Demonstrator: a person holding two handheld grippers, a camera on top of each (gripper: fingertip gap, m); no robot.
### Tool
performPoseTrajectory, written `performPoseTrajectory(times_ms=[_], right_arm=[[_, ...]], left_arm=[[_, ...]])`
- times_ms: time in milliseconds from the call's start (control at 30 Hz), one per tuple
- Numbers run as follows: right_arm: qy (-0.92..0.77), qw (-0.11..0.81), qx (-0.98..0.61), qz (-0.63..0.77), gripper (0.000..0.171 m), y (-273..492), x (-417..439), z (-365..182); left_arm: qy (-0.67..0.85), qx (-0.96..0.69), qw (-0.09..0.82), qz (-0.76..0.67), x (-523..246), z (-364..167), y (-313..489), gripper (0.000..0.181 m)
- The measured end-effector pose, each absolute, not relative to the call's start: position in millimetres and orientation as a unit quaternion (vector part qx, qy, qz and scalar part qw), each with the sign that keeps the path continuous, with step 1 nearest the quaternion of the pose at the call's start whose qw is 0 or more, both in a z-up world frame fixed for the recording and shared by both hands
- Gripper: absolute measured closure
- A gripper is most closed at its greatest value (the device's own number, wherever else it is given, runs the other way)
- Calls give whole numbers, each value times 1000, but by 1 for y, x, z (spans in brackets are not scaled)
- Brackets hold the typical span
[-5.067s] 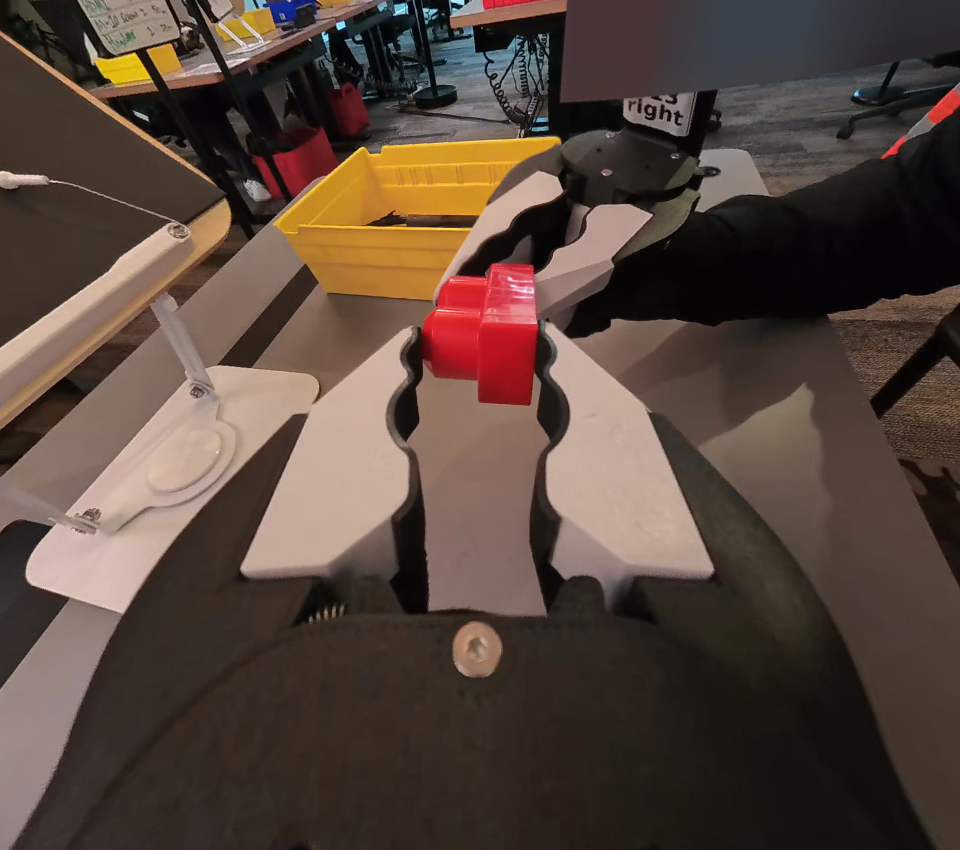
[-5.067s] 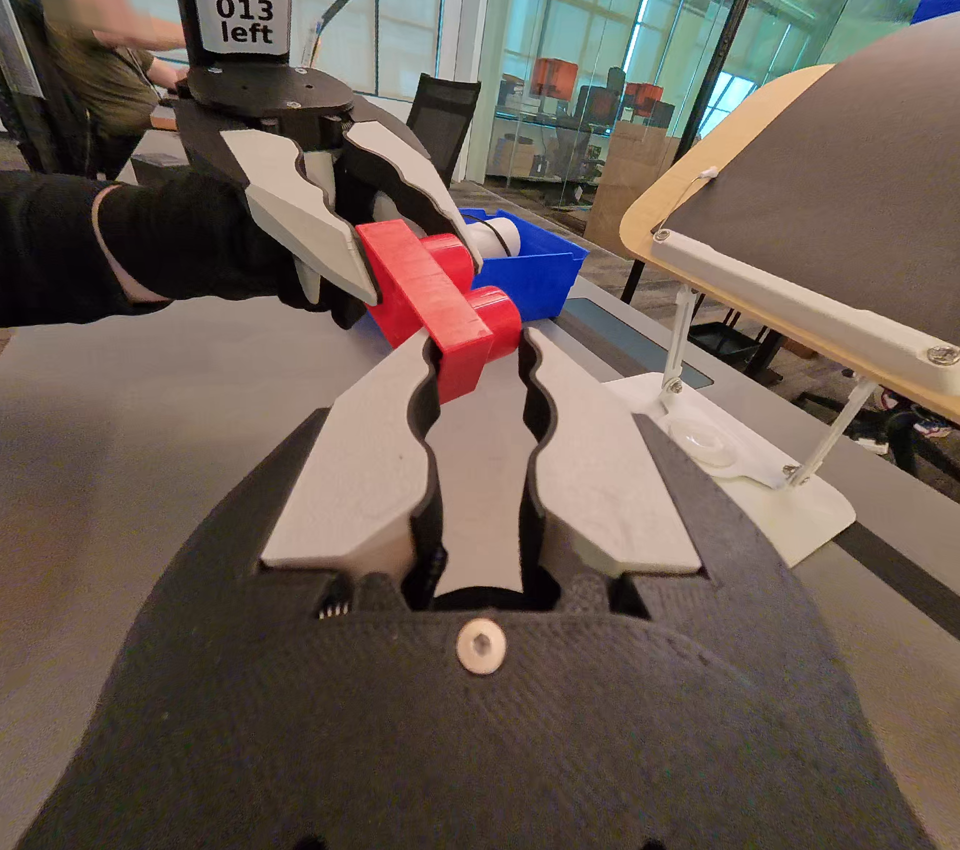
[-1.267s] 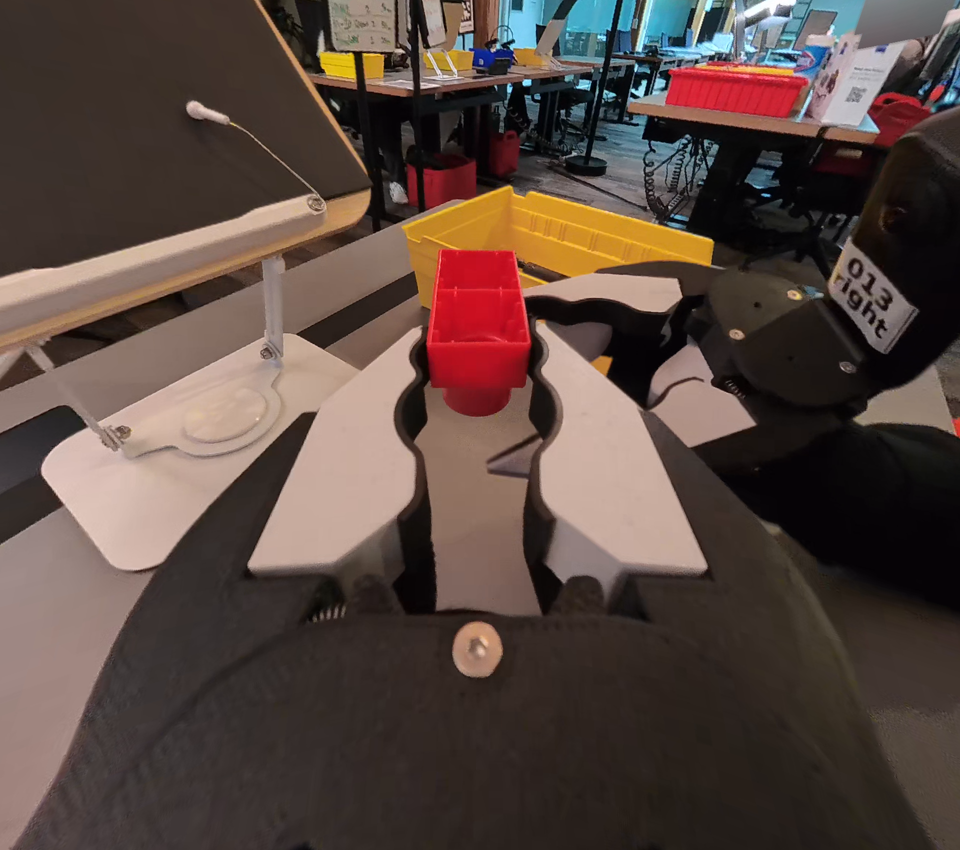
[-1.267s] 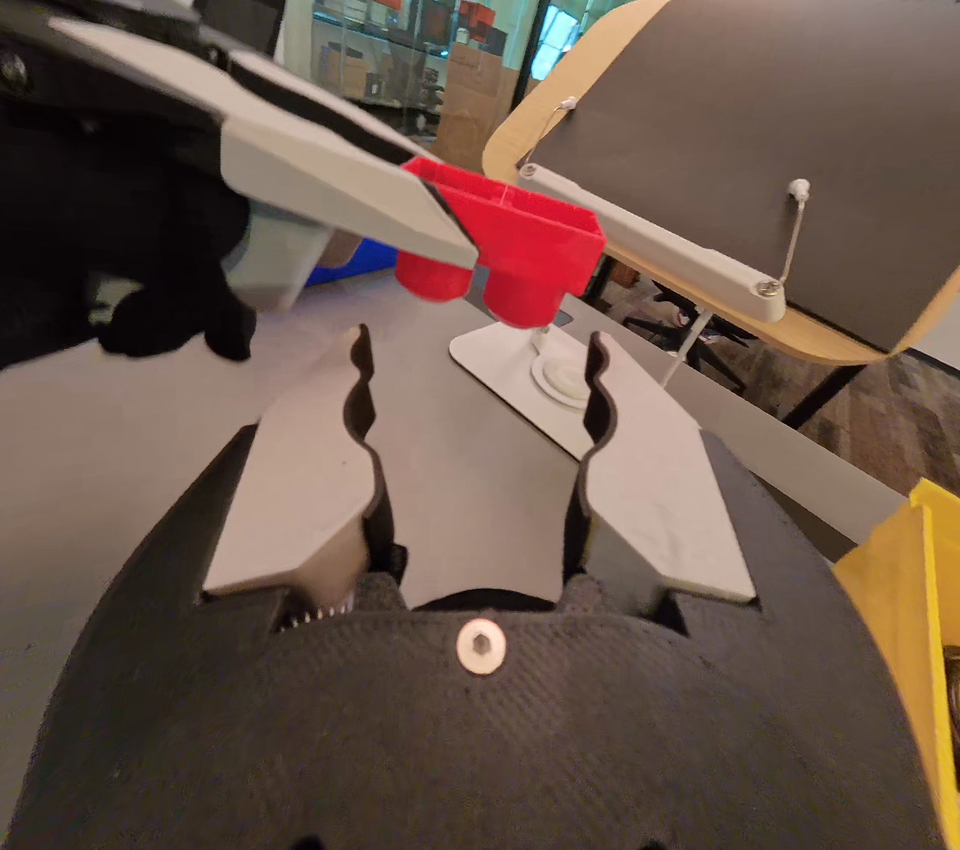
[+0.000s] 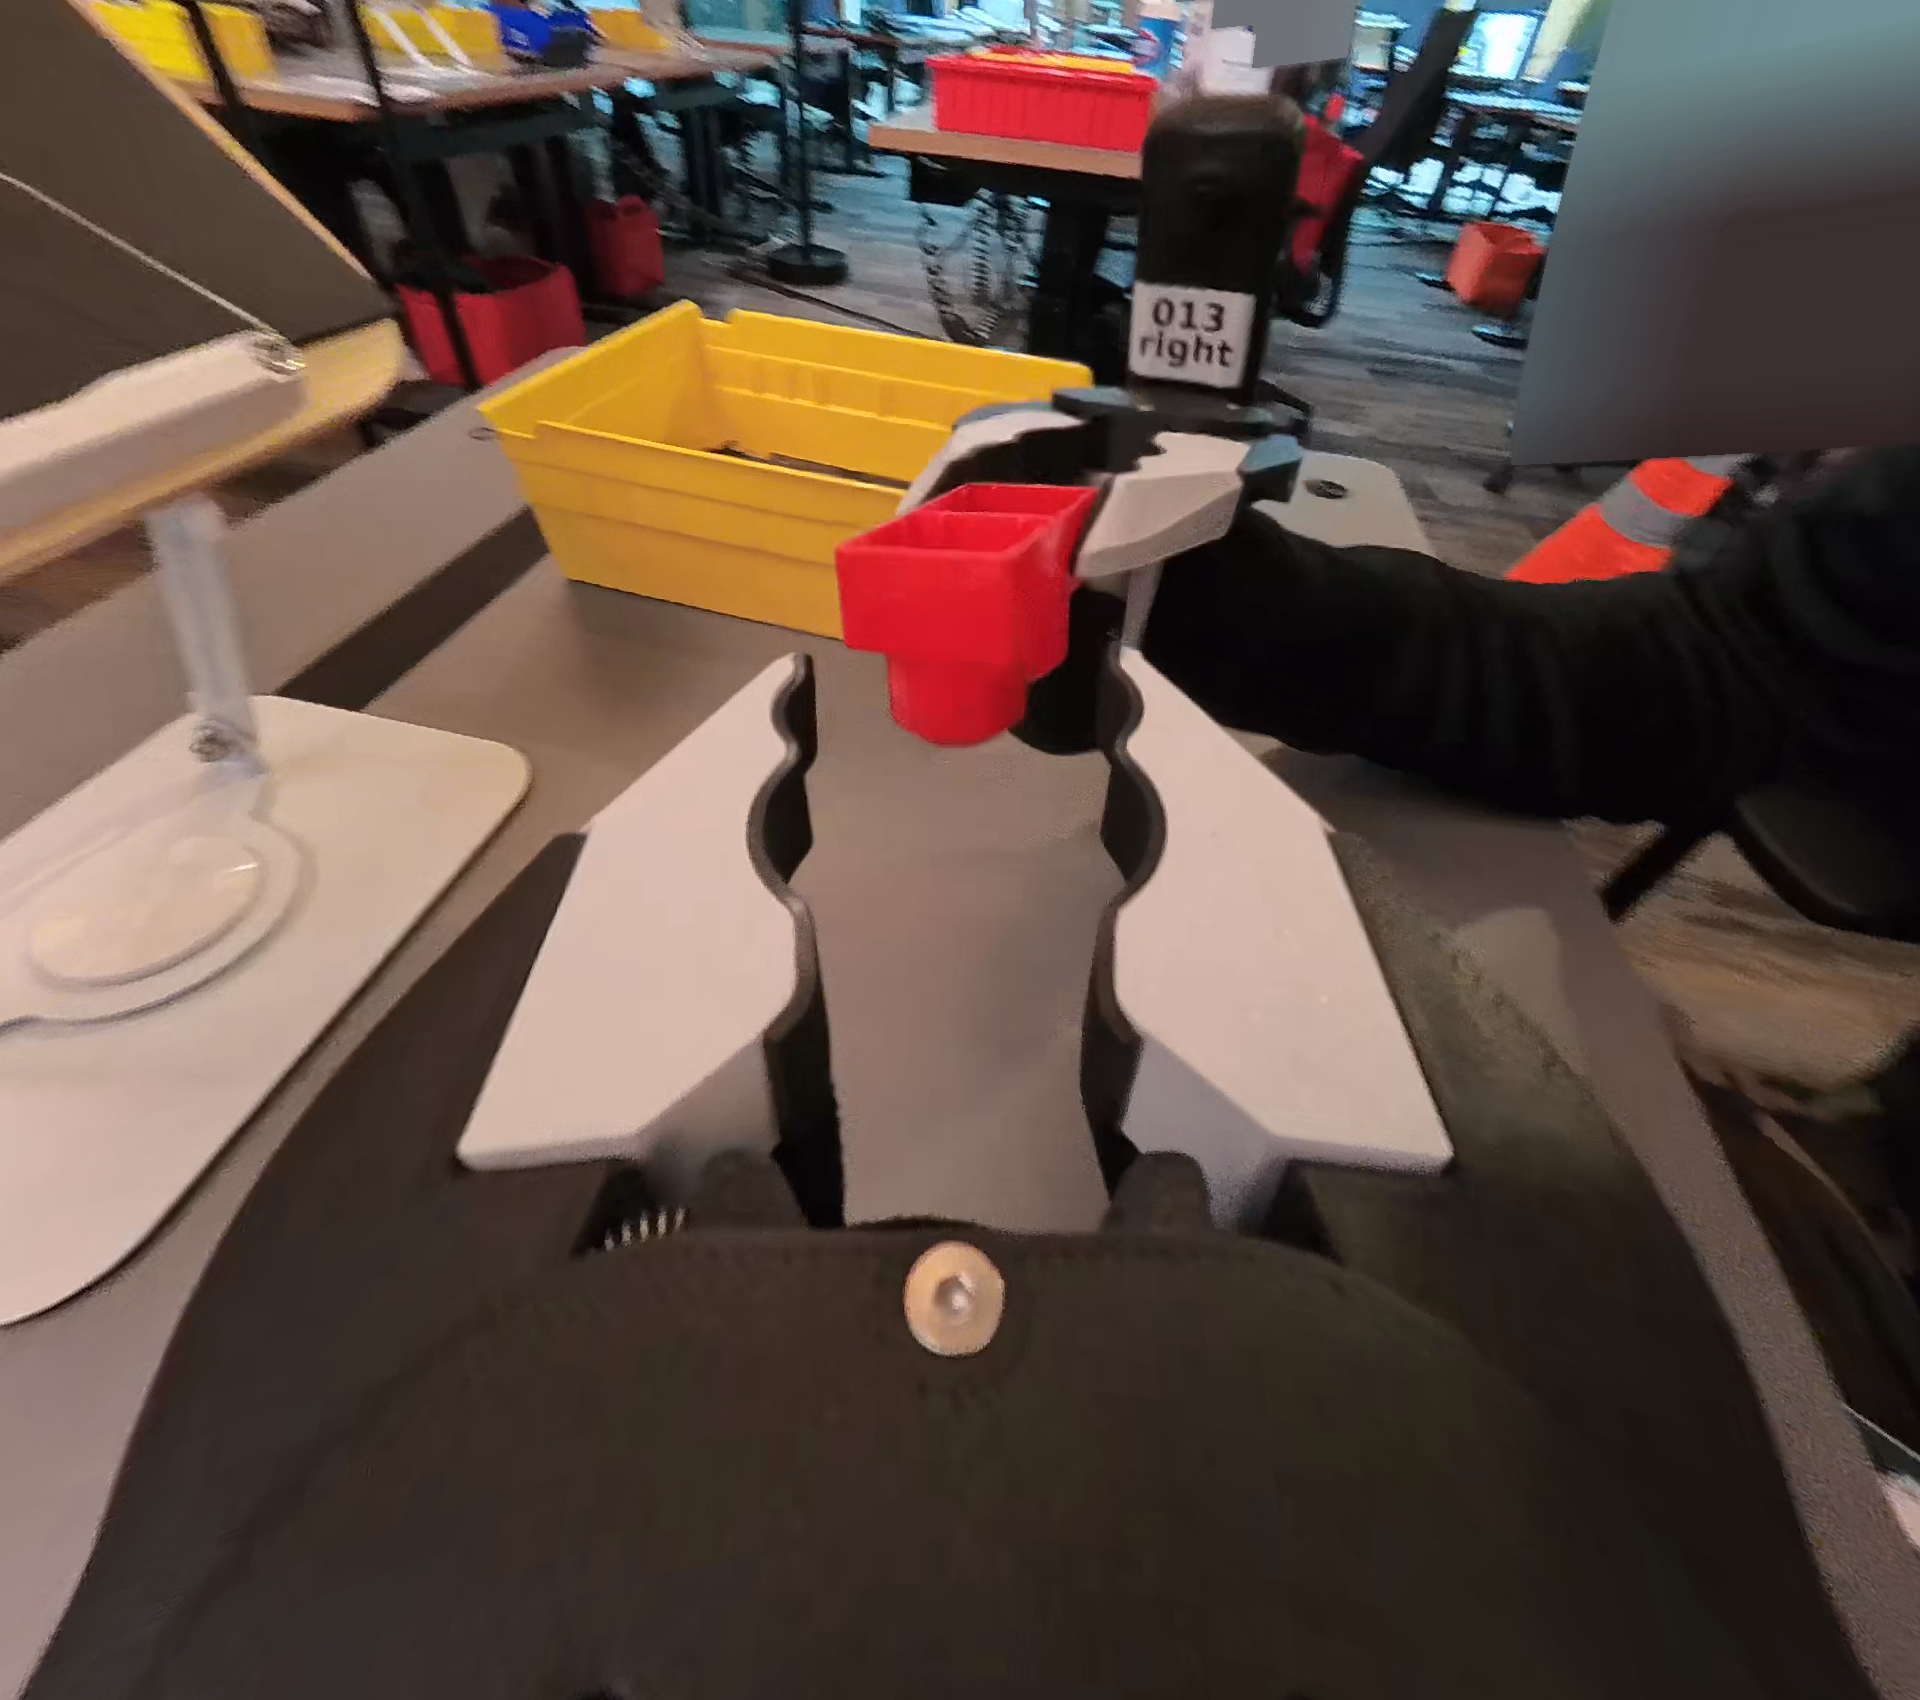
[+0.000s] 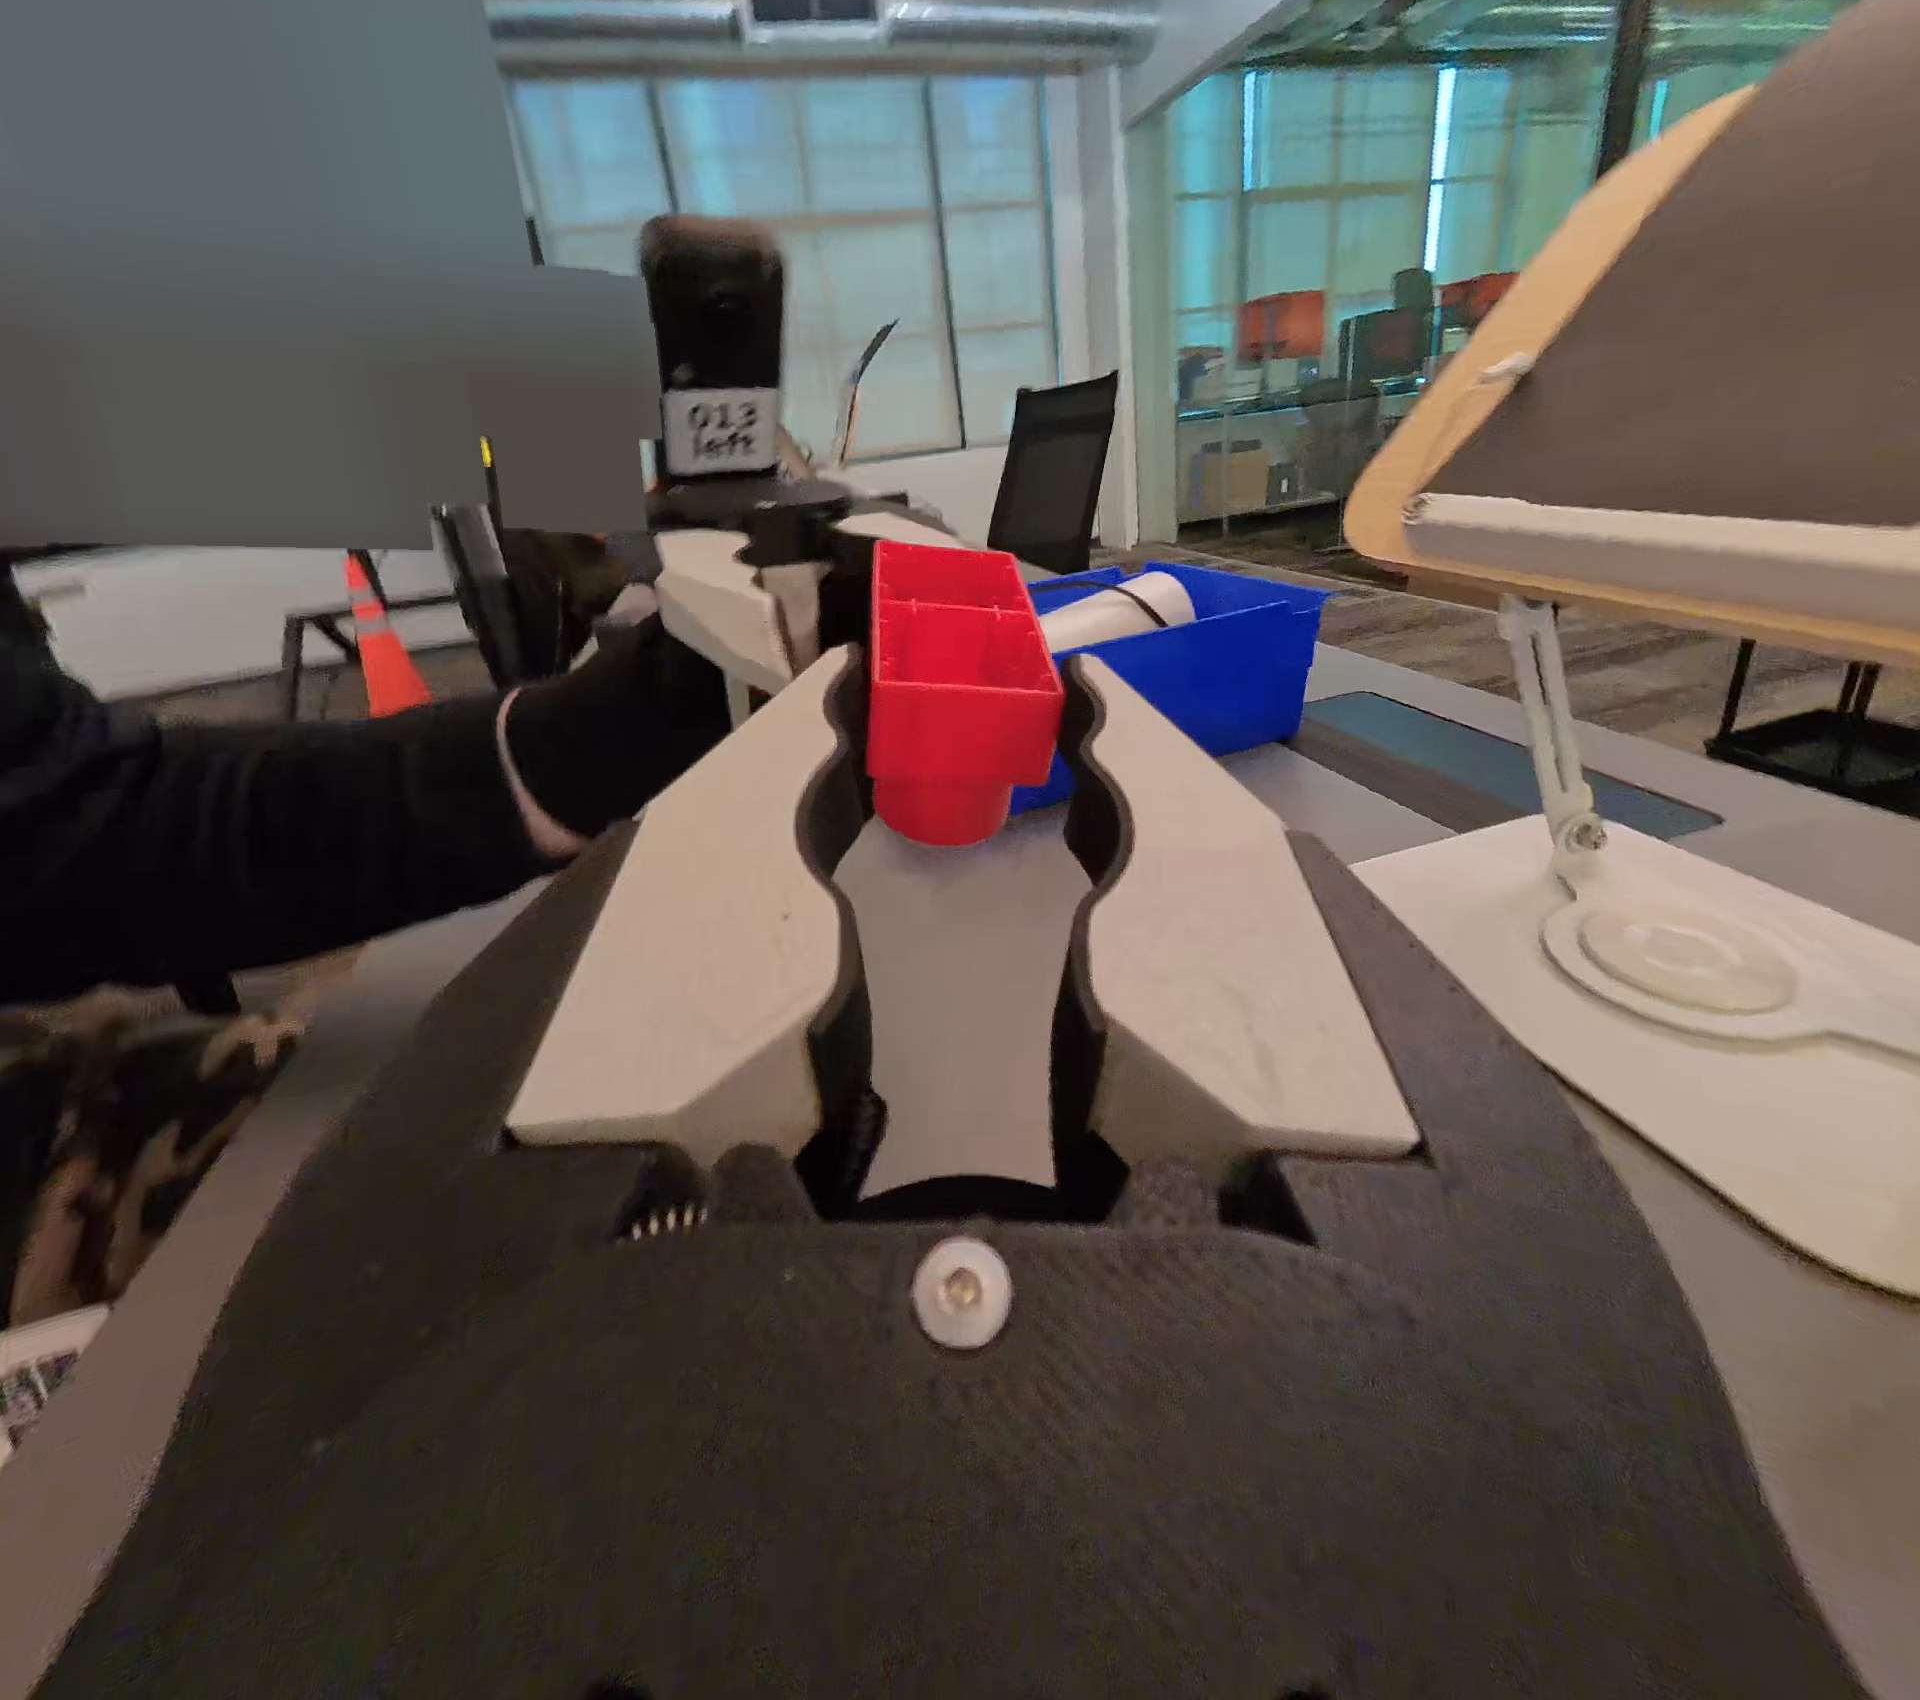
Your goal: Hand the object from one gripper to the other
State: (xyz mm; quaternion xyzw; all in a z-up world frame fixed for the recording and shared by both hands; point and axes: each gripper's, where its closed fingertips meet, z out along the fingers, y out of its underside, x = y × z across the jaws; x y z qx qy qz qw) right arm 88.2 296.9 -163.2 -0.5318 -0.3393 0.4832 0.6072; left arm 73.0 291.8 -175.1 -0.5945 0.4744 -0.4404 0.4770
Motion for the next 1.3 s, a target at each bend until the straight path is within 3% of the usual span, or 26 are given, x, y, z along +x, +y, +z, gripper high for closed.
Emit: performPoseTrajectory(times_ms=[300,433,633,833,933,1033,1300], right_arm=[[-132,589,-526,600,137,326,105,-162],[-75,563,-511,645,138,326,98,-164],[-25,538,-497,681,137,326,95,-167],[-17,524,-495,693,135,326,93,-169],[-33,530,-513,674,112,328,91,-172],[-79,560,-530,632,106,327,92,-170],[-344,616,-517,484,105,291,85,-156]], left_arm=[[437,-611,619,-230,84,-180,319,117],[436,-597,661,-126,92,-180,328,103],[438,-569,695,-35,100,-176,330,112],[448,-571,687,-25,98,-178,331,113],[461,-577,674,-27,94,-179,333,113],[490,-588,642,-36,89,-184,333,113],[551,-619,507,-236,82,-193,304,113]])
